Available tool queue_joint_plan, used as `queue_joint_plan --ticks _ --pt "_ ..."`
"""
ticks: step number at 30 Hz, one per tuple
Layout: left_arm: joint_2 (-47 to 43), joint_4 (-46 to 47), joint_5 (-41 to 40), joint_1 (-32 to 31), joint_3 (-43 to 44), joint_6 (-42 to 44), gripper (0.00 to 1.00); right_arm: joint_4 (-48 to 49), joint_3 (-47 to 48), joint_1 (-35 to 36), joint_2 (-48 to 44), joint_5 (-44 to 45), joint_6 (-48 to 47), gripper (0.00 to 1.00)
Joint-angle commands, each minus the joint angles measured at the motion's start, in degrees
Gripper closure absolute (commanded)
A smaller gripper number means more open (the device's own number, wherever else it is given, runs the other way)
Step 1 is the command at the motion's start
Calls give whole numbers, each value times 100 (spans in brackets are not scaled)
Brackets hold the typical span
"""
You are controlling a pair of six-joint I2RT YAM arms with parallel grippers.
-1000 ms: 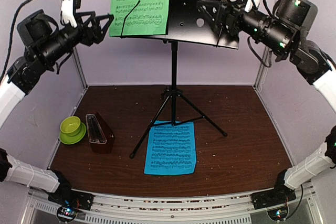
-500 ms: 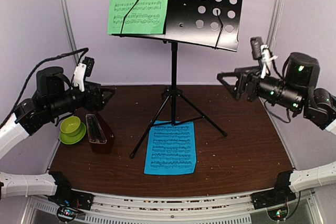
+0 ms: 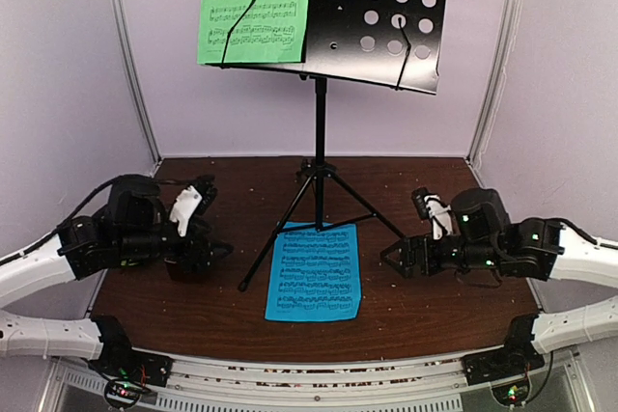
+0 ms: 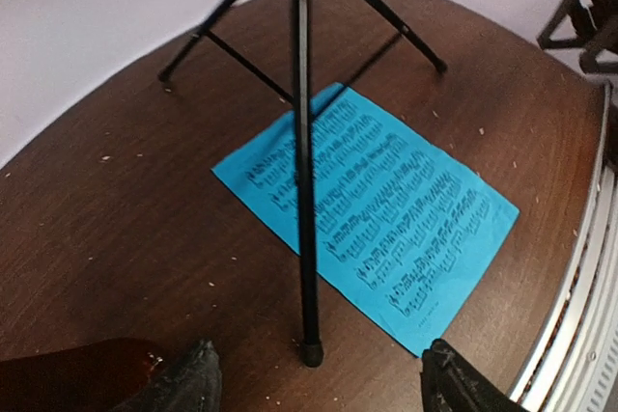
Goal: Set up the instrument practice props
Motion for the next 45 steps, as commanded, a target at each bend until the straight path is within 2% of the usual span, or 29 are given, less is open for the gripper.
queue_joint_plan --ticks 1,6,13,17,22,27,33,45 --pt "556 165 25 -612 -64 830 28 503 -302 26 462 -571 531 5" --pt "1603 141 -7 -1181 325 1452 32 641 -422 11 1126 -1156 631 9" --pt "3020 619 -40 -1792 1022 1923 35 1132 -671 13 1958 -1896 828 14" --pt "3799 767 -138 -2191 1516 1904 37 1025 -650 -127 2000 -1746 781 14" --pt "4553 1208 -265 -2607 1909 1445 37 889 -864 -517 1824 -1679 804 14" --pt "5364 1342 -699 -2941 2489 1202 36 954 -1190 -977 1497 -1816 800 13" --pt "6167 1392 -976 -3068 3097 936 36 826 -1179 -1516 1345 -2023 508 13" --pt "7098 891 -1112 -3122 3933 972 41 757 -1006 -1857 1602 -2471 101 14"
